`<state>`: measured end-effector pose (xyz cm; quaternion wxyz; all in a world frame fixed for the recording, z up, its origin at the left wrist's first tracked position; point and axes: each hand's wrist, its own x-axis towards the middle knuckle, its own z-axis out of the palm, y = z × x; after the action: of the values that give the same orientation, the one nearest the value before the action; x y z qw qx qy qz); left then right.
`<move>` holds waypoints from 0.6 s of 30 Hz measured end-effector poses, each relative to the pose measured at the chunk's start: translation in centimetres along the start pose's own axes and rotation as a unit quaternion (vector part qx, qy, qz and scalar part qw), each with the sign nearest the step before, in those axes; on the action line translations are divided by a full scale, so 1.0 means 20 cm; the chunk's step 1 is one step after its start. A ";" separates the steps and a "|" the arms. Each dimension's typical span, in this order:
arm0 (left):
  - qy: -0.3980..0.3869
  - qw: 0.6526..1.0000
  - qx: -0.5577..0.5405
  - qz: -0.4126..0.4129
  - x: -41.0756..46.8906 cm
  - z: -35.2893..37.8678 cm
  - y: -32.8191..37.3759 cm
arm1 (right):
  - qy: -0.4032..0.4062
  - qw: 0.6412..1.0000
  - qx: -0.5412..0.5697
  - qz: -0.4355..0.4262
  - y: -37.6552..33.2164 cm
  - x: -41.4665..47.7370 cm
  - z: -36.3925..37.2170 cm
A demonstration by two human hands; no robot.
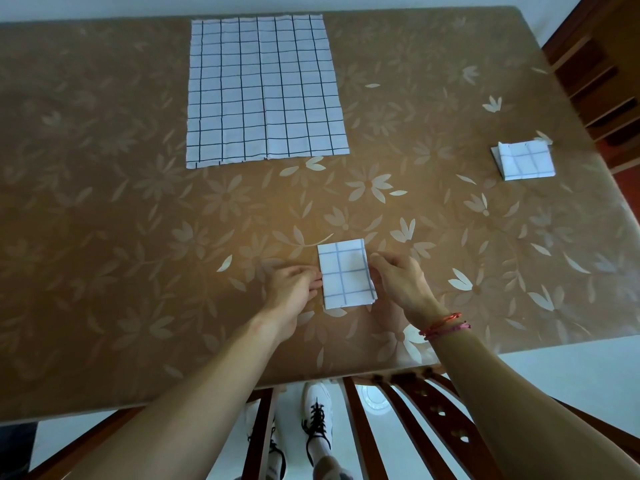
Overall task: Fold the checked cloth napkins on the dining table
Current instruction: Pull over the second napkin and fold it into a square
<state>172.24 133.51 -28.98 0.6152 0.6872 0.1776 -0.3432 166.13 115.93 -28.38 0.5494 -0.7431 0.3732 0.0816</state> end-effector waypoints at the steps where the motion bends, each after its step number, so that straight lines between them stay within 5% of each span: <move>1: 0.000 1.000 0.001 0.001 0.00 0.00 0.00 | 0.000 1.000 0.001 0.002 0.00 0.00 0.00; 18: -0.016 0.986 0.142 0.087 -0.17 -0.25 0.10 | 0.022 0.998 -0.043 -0.040 -0.14 -0.19 0.01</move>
<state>172.49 138.62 -25.19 0.5415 0.7749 0.0564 -0.3211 165.33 118.11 -24.29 0.5118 -0.7817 0.3514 0.0592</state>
